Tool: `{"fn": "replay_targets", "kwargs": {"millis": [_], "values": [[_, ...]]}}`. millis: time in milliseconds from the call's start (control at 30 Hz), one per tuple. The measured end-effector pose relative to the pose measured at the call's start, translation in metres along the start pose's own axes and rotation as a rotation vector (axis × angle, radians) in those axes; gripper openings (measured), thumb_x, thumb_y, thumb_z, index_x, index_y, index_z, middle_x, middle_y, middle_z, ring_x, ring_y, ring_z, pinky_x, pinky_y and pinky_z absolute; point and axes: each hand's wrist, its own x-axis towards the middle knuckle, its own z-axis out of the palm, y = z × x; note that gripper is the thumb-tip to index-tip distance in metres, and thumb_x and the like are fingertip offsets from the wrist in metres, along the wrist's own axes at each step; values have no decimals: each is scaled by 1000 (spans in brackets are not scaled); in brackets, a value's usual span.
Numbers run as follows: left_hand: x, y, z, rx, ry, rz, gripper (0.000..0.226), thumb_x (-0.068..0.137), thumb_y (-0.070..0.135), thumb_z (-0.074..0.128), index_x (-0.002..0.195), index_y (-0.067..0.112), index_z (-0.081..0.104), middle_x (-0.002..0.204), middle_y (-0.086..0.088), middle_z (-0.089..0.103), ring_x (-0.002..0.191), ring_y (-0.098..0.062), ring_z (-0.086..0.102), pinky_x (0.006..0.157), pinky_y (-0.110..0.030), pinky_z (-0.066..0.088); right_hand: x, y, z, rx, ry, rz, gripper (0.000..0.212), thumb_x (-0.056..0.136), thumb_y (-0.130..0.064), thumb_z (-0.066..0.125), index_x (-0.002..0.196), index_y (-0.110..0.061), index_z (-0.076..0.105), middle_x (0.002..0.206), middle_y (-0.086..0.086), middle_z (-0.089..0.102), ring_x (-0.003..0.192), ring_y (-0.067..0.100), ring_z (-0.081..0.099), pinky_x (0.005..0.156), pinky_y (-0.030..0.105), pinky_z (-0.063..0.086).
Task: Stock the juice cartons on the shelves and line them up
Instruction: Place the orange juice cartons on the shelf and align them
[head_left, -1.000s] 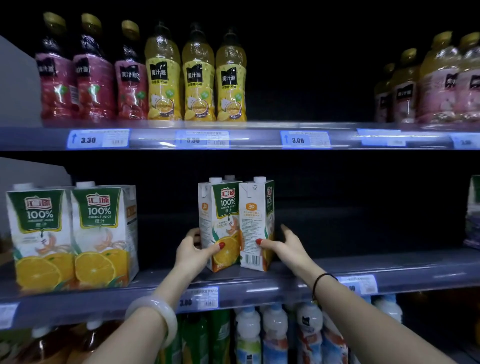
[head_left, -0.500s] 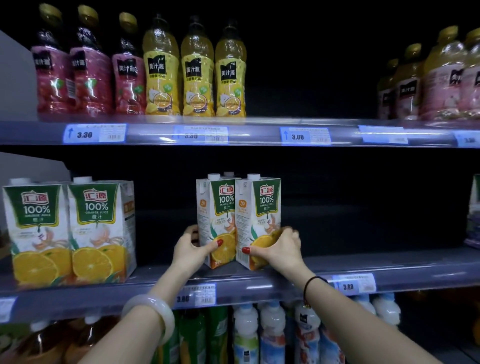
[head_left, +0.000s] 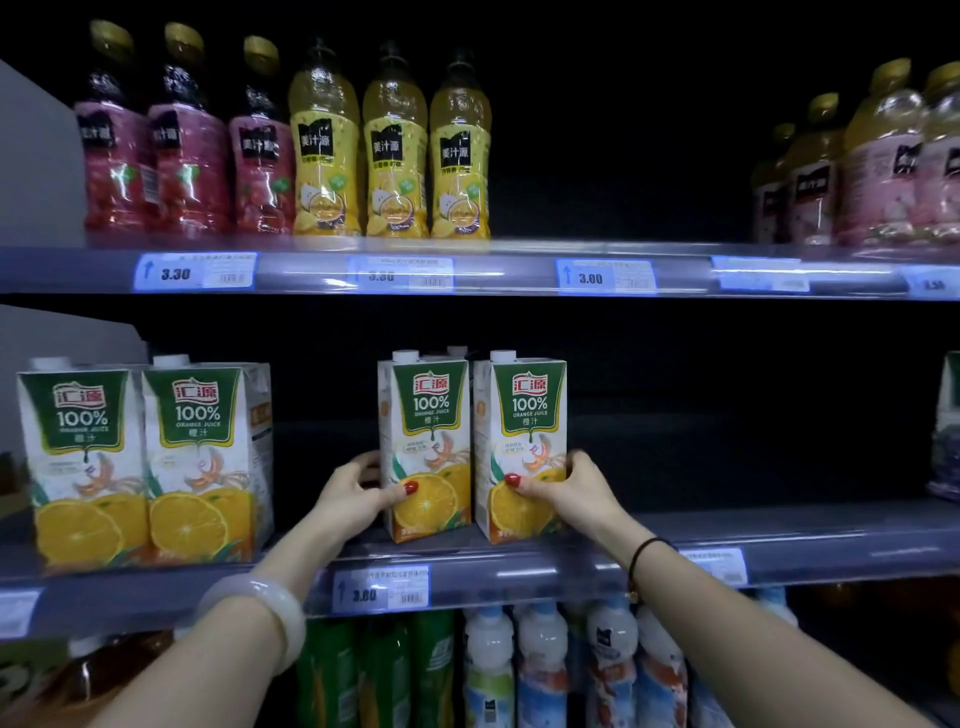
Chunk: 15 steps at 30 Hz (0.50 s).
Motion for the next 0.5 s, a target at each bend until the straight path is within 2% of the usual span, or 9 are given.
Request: {"fn": "replay_targets", "kwargs": {"millis": [100, 167, 267, 400, 500], "values": [[-5, -2, -17, -86, -63, -46, 63, 78, 5, 73, 134, 10, 45, 123, -13, 57, 108, -26, 58, 95, -44, 49, 2, 2, -8, 177, -96, 28, 52, 70, -17, 82, 108, -9, 46, 101, 6, 67, 87, 18, 68, 71, 32, 58], [-11, -1, -26, -123, -109, -75, 62, 79, 4, 71, 135, 11, 44, 125, -11, 56, 108, -24, 59, 89, -38, 51, 2, 5, -8, 211, -119, -3, 44, 73, -13, 79, 106, -10, 51, 99, 5, 70, 86, 17, 69, 73, 31, 59], [-18, 4, -32, -123, -153, -87, 56, 82, 5, 69, 132, 14, 47, 120, -4, 59, 100, -14, 61, 77, -27, 52, 2, 5, -2, 187, -119, -45, 30, 73, -15, 79, 94, -17, 59, 102, 8, 71, 90, 20, 70, 83, 40, 57], [-23, 5, -31, -146, -161, -91, 52, 83, 4, 66, 131, 14, 48, 111, 4, 62, 96, -9, 62, 69, -20, 53, -4, 1, 13, 140, -143, -84, 29, 74, -20, 79, 93, -21, 57, 99, 2, 72, 85, 14, 71, 74, 33, 59], [-24, 5, -35, -181, -165, -114, 53, 84, 3, 65, 133, 15, 48, 114, 3, 62, 99, -10, 62, 71, -21, 53, -8, -2, 19, 152, -163, -96, 31, 76, -18, 77, 99, -17, 56, 103, 6, 71, 89, 17, 70, 75, 34, 59]]}}
